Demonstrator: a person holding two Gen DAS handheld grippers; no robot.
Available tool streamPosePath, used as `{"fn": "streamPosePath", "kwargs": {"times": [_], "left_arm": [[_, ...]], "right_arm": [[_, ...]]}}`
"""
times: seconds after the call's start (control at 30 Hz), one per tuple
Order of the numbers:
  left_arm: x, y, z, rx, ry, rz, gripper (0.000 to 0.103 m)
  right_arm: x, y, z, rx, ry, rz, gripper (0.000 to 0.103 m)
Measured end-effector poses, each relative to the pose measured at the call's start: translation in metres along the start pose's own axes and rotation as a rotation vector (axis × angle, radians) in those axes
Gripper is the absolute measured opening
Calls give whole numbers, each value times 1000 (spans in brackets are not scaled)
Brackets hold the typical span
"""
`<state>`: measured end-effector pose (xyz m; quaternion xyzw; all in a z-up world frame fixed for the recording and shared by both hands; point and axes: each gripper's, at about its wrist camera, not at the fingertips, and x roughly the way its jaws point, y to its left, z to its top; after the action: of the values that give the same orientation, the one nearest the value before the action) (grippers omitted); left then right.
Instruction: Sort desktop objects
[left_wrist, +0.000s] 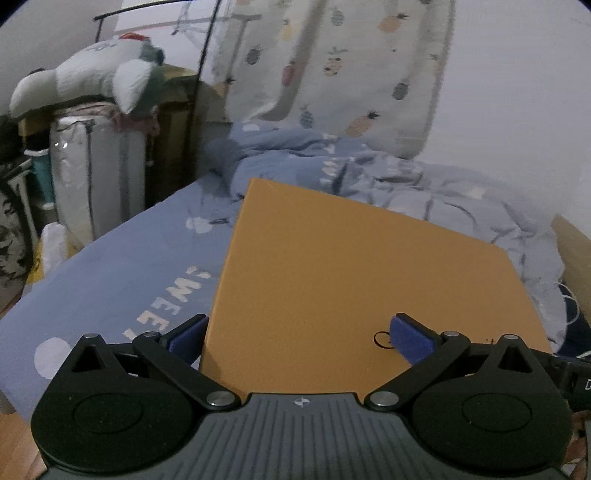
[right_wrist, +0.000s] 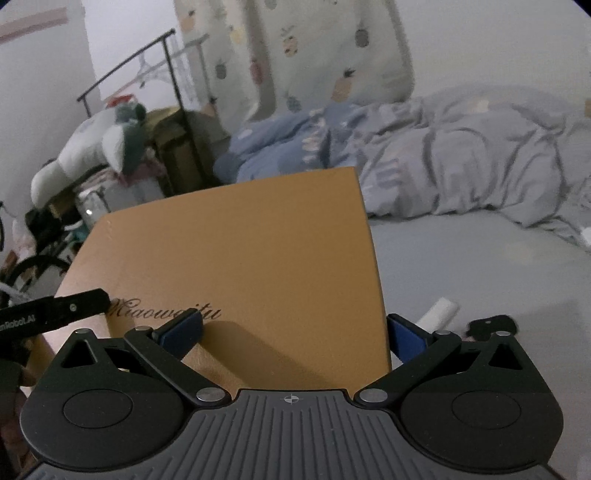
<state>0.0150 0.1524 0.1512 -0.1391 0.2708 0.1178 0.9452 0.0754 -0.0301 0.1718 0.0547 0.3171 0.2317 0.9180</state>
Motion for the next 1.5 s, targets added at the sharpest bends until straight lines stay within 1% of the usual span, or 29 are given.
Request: {"fn": "streamPosePath", "kwargs": {"times": [0.2,0.43,0.67,0.9,1.17,1.5], "left_arm": [[-3,-34,-3,38,-5,-39,103],[-3,-72,-15,73,9,-89,103],[-7,-106,-35,119,26,-131,103],[-9,-133,-61,152,61,-167,103],[-7,-153,-90,173,108,-192,103],[-2,-156,-119,180,162,-189,103]], "right_arm": [[-29,-35,-2,30,-25,-30,103],[-58,-76,-9,60,-47,-75,103],[-86,-119,-29,98,-58,-109,103],[-109,-158,-58,132,-52,-139,103],[-121,-191,-93,171,-29,-179,103],[-116,-208,-126,193,16,-187,103]]}}
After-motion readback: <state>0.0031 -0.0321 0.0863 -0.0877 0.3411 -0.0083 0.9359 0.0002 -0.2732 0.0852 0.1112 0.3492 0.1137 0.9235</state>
